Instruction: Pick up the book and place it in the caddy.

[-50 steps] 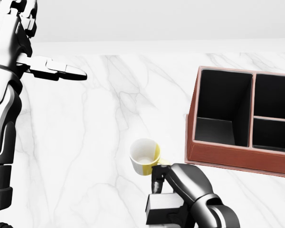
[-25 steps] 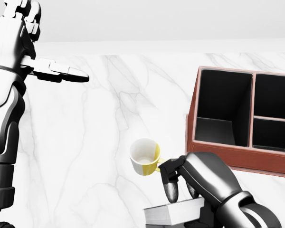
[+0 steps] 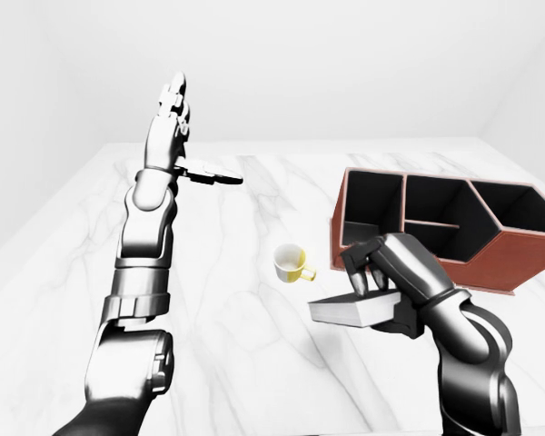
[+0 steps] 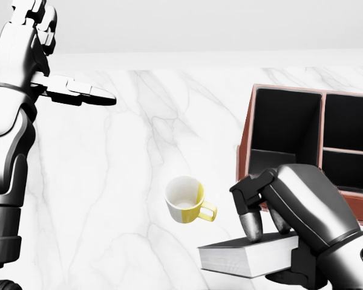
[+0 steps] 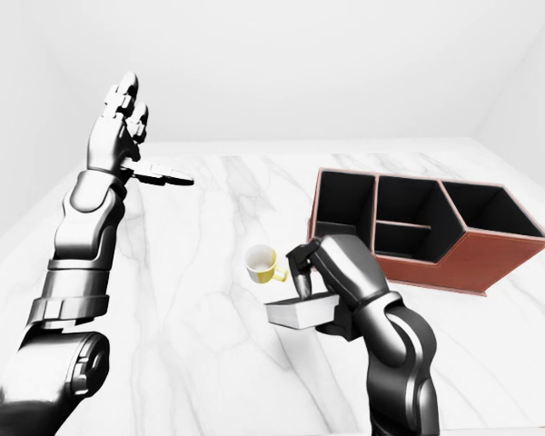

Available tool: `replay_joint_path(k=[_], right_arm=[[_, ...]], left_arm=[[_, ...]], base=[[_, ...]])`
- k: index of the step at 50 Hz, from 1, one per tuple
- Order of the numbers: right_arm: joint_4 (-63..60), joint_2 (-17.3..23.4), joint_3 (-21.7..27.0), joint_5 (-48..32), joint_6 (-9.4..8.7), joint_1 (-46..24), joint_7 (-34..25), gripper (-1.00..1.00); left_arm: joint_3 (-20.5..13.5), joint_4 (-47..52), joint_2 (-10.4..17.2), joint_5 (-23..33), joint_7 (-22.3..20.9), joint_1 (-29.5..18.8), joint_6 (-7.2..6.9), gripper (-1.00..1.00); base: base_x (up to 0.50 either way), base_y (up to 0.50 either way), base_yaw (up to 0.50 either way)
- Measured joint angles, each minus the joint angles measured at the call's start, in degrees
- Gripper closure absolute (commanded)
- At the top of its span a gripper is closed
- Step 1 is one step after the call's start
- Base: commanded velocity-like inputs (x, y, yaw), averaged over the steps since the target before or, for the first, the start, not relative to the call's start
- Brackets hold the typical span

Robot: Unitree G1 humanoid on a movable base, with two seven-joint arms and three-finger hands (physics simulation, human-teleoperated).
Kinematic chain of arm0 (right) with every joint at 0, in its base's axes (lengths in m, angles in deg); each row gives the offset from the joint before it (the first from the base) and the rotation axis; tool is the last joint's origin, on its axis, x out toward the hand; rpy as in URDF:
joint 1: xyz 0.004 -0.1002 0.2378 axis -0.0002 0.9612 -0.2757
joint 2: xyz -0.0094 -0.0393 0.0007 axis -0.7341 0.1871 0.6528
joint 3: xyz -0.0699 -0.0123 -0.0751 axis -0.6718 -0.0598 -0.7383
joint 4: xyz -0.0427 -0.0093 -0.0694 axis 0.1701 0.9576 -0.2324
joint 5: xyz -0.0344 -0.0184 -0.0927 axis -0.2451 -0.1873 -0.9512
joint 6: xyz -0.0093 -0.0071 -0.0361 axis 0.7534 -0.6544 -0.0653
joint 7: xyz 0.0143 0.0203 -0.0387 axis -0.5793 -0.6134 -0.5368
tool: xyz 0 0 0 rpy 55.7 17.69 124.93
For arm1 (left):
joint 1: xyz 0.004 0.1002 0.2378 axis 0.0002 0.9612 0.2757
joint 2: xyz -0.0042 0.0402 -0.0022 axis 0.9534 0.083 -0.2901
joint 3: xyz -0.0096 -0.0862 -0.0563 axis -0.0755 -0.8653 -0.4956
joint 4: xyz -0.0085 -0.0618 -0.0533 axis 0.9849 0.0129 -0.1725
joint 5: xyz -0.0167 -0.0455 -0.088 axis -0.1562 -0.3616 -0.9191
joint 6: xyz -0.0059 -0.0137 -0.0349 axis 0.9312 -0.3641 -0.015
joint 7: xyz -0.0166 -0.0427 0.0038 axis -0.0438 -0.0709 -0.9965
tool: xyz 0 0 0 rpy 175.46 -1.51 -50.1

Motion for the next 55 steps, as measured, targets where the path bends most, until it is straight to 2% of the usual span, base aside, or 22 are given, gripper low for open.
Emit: replay_joint_path(k=[7,21,34,45,55], right_arm=[[-0.34,2.29,3.14,2.28,-4.36,-4.26,0.0,1.0],[5.15,11.54,8.59,6.05,-4.36,-15.87,0.0,1.0],[11.73,20.24,10.58,6.17,-4.36,-26.32,0.0,1.0],[19.22,25.2,10.98,5.22,-4.36,-31.54,0.0,1.0],[28.31,27.65,9.94,3.07,-4.36,-36.12,0.0,1.0]], left_arm=[[0.06,-0.35,-0.09,0.01,-0.01,-0.18,0.0,-1.0],[0.17,-0.8,-0.29,-0.05,0.08,-0.4,0.0,-1.0],[0.25,-0.79,-0.51,-0.13,0.27,-0.48,0.0,-1.0],[0.19,-0.79,-0.5,-0.32,0.39,-0.33,0.0,-1.0],[0.18,-0.69,-0.49,-0.39,0.52,-0.2,0.0,-1.0]], base=[[0.0,0.0,0.0],[0.0,0.0,0.0],[0.0,0.0,0.0],[0.0,0.0,0.0],[0.0,0.0,0.0]])
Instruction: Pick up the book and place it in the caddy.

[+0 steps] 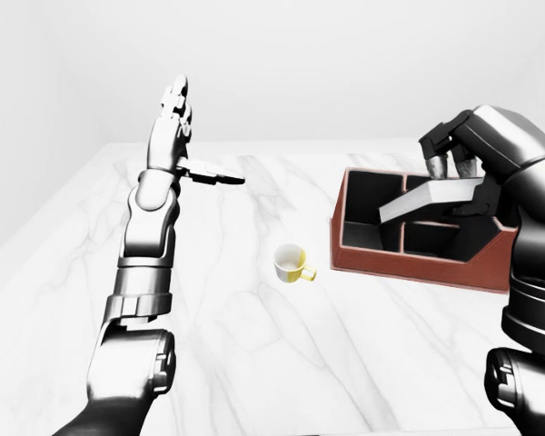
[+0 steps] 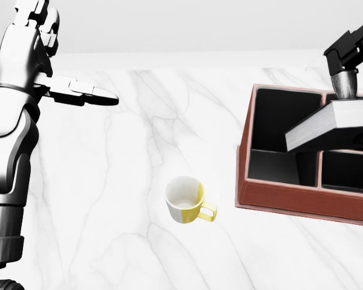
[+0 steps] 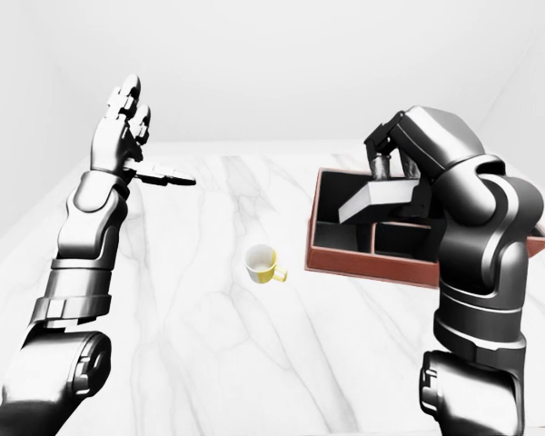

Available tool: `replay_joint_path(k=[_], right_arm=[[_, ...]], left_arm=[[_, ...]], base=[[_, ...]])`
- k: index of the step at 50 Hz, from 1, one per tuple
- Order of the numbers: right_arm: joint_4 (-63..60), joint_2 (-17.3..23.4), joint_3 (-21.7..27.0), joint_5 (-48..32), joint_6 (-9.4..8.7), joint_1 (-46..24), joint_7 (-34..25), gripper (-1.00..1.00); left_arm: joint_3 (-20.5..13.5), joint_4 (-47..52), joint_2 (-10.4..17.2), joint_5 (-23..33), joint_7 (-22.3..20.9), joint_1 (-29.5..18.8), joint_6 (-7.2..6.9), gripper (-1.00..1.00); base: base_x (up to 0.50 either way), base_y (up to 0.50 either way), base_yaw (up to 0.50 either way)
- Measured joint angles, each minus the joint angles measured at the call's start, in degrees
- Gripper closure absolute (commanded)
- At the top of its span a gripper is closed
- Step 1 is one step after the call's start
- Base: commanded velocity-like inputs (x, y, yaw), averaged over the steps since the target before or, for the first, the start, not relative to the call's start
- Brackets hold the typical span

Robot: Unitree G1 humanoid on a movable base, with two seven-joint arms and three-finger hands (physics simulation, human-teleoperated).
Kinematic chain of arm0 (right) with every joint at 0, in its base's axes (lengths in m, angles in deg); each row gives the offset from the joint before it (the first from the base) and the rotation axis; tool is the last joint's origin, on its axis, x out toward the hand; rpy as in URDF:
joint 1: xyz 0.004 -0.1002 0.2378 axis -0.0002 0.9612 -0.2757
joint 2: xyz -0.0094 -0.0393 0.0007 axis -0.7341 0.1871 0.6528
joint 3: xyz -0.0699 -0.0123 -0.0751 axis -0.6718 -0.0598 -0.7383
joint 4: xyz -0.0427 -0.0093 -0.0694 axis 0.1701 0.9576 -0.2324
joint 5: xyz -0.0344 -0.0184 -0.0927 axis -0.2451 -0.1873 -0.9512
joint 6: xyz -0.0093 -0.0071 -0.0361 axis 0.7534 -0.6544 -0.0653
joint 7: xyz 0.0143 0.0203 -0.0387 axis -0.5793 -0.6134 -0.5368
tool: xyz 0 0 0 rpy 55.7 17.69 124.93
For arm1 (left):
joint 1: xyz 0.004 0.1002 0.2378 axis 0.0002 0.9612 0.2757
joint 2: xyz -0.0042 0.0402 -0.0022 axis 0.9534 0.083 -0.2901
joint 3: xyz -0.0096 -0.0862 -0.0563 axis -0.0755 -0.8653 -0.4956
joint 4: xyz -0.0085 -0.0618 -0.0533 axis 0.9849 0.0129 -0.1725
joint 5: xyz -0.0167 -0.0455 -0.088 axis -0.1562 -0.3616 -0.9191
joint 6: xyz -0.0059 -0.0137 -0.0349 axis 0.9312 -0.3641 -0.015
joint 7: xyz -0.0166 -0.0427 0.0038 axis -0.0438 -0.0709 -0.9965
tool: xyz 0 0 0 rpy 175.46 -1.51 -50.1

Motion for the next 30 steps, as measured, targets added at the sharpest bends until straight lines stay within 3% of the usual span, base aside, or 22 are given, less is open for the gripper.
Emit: replay_joint_path(k=[30], right_arm=[[25.64,3.1,-3.77,-6.28,0.0,-9.84,2.65,1.0]], left_arm=[[-0.53,3.23,0.46,0.03,0.53,2.21,0.0,-1.0]], base=[[0.0,0.0,0.0]])
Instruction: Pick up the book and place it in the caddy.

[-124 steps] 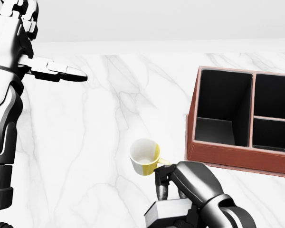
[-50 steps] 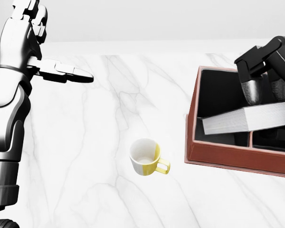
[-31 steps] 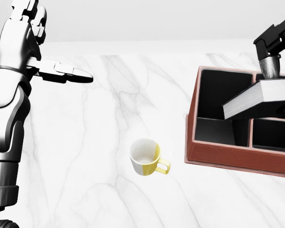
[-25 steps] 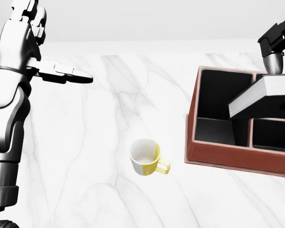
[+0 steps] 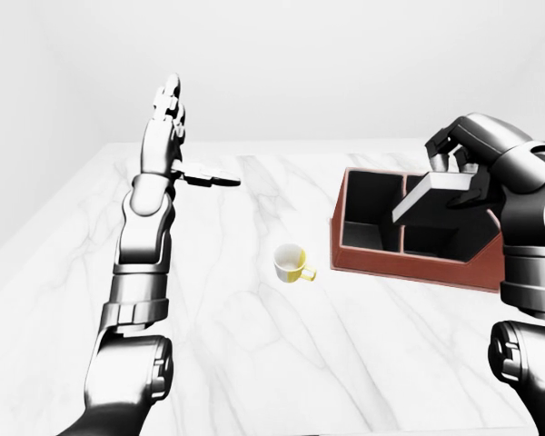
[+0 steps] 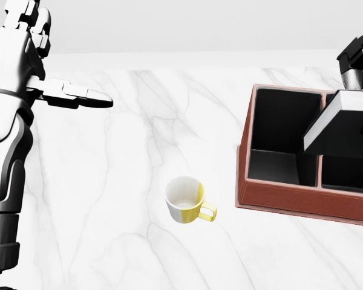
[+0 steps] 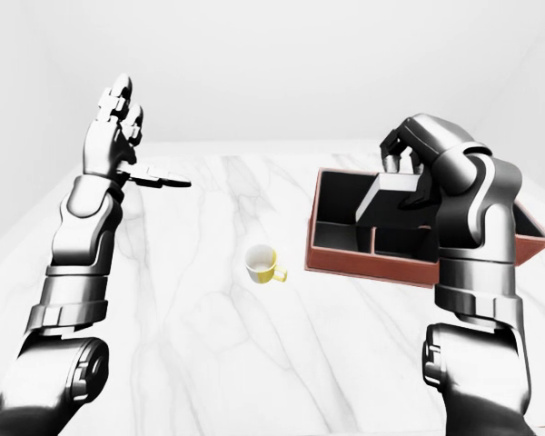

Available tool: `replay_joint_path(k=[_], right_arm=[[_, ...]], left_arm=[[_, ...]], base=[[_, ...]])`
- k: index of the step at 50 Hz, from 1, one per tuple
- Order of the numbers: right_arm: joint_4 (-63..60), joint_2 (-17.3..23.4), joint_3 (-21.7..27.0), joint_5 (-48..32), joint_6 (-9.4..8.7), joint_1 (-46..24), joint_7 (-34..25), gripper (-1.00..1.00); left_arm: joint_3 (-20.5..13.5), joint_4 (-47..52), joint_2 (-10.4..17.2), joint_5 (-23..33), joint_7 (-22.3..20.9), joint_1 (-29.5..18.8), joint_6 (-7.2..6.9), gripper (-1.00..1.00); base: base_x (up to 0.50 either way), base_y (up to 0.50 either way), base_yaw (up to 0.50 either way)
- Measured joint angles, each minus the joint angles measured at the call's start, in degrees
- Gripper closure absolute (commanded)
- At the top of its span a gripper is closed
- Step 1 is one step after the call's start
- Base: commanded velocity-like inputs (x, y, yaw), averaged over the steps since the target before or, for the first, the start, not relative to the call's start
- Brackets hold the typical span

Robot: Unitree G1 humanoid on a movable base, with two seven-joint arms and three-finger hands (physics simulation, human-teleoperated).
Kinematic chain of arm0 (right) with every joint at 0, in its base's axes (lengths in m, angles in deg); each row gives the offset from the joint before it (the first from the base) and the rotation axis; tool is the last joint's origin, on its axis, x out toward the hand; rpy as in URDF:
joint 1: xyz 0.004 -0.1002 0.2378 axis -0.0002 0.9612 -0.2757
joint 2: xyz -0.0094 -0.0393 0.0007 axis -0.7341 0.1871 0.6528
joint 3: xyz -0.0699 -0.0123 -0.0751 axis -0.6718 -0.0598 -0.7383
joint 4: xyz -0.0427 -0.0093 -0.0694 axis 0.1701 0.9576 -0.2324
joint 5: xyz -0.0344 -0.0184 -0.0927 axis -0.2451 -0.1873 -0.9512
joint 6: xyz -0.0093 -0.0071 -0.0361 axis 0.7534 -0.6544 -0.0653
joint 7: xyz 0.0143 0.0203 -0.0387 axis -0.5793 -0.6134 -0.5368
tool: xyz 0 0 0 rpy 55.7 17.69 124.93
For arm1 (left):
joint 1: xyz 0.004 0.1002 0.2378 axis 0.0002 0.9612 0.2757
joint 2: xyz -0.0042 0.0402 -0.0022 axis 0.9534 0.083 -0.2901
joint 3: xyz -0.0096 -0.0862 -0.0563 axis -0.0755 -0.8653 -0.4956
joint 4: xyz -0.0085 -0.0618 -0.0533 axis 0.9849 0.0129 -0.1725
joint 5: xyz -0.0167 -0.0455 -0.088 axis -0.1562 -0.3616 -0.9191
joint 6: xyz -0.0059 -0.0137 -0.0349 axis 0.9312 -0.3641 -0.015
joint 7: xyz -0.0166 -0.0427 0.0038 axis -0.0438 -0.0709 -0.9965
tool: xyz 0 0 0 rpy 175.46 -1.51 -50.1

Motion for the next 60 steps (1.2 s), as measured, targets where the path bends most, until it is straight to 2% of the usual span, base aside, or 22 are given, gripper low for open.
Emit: replay_joint_path(k=[4,10,13,18,41,60], right_arm=[[4.08,0.33,-0.52,-0.54,0.83,-1.0,2.29,1.0],[10.54,1.15,-1.18,-1.25,3.72,-2.69,6.12,1.0],[13.41,1.68,-1.49,-1.51,5.66,-3.49,7.74,1.0],[18.35,2.53,-2.14,-1.81,9.99,-4.96,10.28,1.0],[35.29,5.69,-4.36,-2.66,10.0,-8.92,16.73,1.0],[47.84,5.02,-7.76,-7.57,10.0,-11.06,28.11,1.0]], left_arm=[[-0.07,0.37,0.04,-0.01,0.11,0.32,0.0,-1.0],[-0.13,0.23,0.06,0.03,0.29,0.64,0.0,-1.0],[-0.13,0.0,0.06,0.06,0.39,0.71,0.0,-1.0],[-0.06,-0.37,-0.02,0.18,0.56,0.76,0.0,-1.0],[0.23,-0.54,-0.5,0.86,1.09,1.1,0.0,-1.0],[0.38,-0.23,-0.88,1.39,1.51,1.5,0.0,-1.0]], base=[[0.0,0.0,0.0],[0.0,0.0,0.0],[0.0,0.0,0.0],[0.0,0.0,0.0],[0.0,0.0,0.0],[0.0,0.0,0.0]])
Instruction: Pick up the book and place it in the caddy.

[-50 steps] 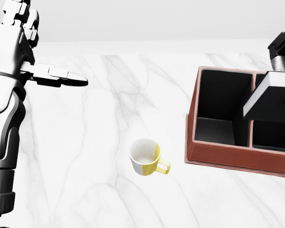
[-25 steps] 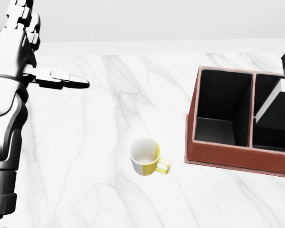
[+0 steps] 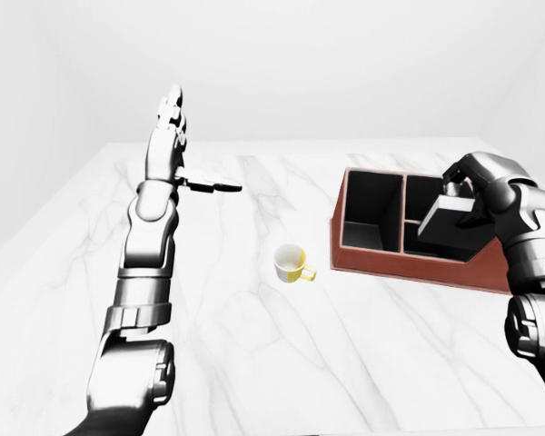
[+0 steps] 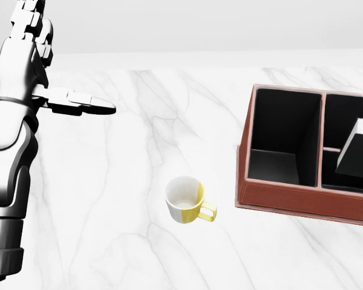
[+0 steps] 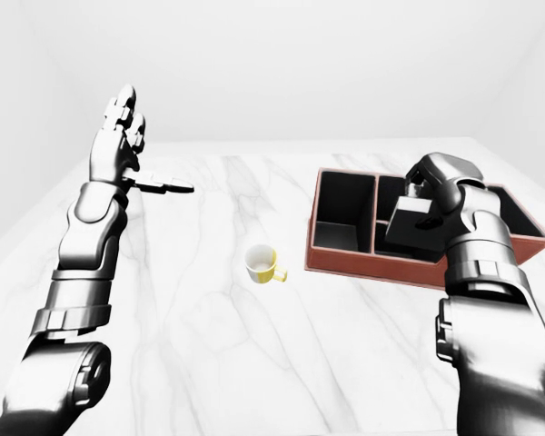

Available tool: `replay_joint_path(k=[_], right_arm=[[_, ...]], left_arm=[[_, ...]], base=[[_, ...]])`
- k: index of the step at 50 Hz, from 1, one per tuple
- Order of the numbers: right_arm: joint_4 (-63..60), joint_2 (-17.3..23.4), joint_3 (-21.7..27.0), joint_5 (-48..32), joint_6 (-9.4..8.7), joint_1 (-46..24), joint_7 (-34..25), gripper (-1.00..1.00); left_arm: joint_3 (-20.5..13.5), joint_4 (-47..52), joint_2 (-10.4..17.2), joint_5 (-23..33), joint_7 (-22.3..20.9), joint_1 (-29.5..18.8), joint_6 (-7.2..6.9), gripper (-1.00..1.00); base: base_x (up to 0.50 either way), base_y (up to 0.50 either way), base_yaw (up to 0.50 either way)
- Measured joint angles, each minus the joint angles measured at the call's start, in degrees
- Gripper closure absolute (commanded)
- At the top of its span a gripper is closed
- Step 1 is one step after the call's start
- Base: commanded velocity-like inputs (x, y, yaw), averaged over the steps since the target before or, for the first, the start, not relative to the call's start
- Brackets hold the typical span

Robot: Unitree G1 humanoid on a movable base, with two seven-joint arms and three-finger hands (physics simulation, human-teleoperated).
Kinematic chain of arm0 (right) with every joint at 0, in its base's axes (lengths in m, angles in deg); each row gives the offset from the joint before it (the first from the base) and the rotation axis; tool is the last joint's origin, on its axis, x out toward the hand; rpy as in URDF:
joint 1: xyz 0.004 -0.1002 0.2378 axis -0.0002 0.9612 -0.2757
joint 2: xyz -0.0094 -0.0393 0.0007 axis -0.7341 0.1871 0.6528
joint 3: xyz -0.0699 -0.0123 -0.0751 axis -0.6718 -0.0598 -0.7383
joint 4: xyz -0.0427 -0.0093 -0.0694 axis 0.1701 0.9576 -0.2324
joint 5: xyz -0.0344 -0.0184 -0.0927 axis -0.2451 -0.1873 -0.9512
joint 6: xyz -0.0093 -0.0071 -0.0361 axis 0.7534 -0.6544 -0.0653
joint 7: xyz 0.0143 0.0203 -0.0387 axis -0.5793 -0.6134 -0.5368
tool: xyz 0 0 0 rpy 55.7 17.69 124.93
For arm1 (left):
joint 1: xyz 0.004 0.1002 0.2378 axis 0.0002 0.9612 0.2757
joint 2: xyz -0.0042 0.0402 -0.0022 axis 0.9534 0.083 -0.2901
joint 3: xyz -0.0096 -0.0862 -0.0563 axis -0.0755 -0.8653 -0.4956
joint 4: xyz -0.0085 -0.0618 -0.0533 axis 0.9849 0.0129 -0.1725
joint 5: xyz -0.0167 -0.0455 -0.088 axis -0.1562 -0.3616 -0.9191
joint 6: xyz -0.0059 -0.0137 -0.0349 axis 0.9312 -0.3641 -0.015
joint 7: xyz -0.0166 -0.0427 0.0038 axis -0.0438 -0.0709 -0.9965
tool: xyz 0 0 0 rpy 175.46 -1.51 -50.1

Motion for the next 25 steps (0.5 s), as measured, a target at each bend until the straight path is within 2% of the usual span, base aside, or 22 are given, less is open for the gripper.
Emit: replay_joint_path(k=[25], right_arm=[[7.01,-1.93,-2.34,-5.67,0.0,-2.19,9.63,1.0]], left_arm=[[-0.25,-0.2,0.19,0.09,0.35,0.97,0.0,-1.0]], base=[[0.0,0.0,0.0]])
